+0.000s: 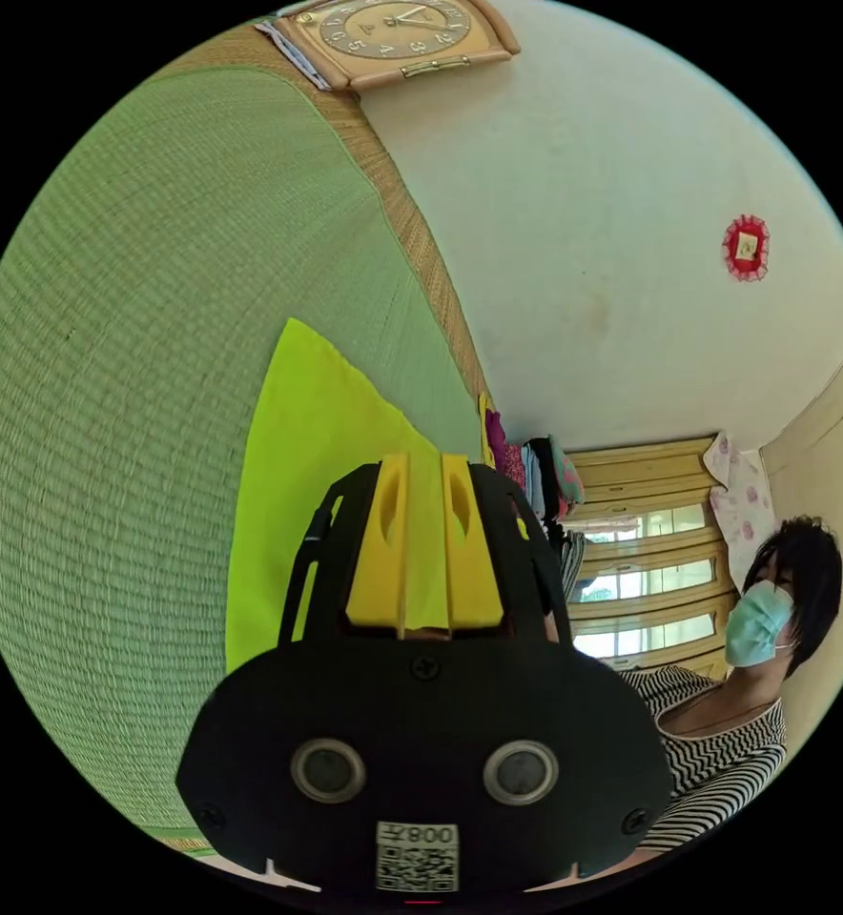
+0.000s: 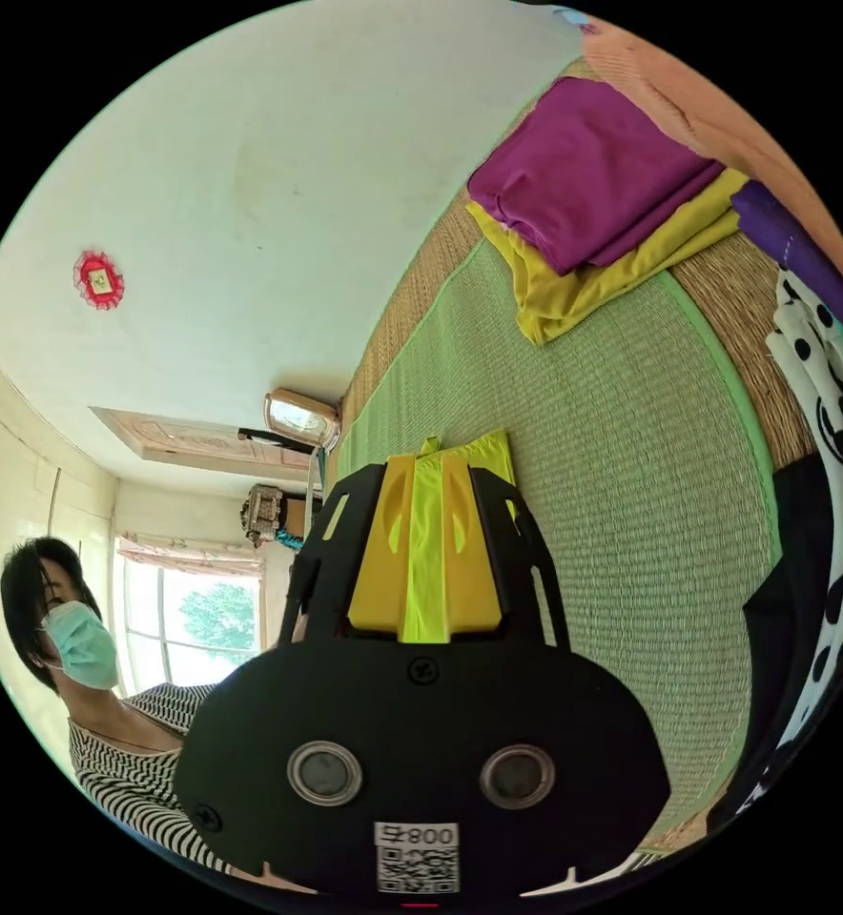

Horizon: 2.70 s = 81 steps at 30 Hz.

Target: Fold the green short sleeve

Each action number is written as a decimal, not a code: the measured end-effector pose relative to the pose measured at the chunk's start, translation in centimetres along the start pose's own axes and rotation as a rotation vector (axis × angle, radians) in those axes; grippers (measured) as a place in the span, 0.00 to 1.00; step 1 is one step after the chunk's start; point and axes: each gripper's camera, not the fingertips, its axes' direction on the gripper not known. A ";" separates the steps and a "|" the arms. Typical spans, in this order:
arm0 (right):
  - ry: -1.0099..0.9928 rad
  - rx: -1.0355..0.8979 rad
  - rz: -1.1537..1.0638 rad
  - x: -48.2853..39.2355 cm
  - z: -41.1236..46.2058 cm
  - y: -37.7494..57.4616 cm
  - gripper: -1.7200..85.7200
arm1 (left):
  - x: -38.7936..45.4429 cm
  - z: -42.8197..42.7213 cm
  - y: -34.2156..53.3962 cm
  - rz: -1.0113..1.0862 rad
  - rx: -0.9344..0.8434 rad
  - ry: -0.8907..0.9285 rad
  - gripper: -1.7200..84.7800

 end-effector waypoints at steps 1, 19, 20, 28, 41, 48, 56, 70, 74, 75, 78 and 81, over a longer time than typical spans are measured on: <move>0.042 -0.029 -0.053 -1.7 1.6 0.5 0.08 | 0.8 1.2 0.1 0.036 -0.039 -0.037 0.10; 0.672 -0.351 -0.512 -11.2 30.9 7.5 0.03 | 7.3 16.3 0.9 0.409 -0.305 -0.610 0.03; 0.670 -0.350 -0.515 -11.2 31.0 7.6 0.03 | 7.3 16.4 1.2 0.414 -0.299 -0.609 0.03; 0.635 -0.276 -0.523 -11.6 30.7 8.4 0.02 | 7.6 16.7 2.0 0.423 -0.225 -0.588 0.02; 0.574 -0.257 -0.503 -10.3 26.3 11.1 0.02 | 5.9 14.7 6.7 0.411 -0.190 -0.493 0.02; 0.486 -0.393 -0.539 -9.7 21.0 21.2 0.02 | 1.9 7.4 14.8 0.214 -0.077 -0.538 0.02; 0.488 -0.384 -0.472 -9.4 17.6 22.1 0.02 | -0.6 5.0 18.4 0.104 -0.038 -0.515 0.02; 0.511 -0.256 -0.201 -2.7 2.9 27.1 0.02 | -4.5 6.9 23.7 0.030 -0.066 -0.581 0.02; 0.487 -0.225 -0.098 -0.2 -0.5 27.9 0.02 | -6.7 8.9 24.3 -0.018 -0.175 -0.594 0.02; 0.446 -0.195 -0.061 0.6 -1.9 28.2 0.03 | -7.0 9.0 24.5 -0.017 -0.174 -0.577 0.02; 0.373 -0.113 -0.018 1.3 -5.7 29.1 0.04 | -7.2 8.3 25.8 -0.045 -0.084 -0.539 0.02; 0.346 -0.100 0.020 2.4 -8.1 29.6 0.07 | -6.8 9.1 27.2 -0.014 -0.092 -0.539 0.03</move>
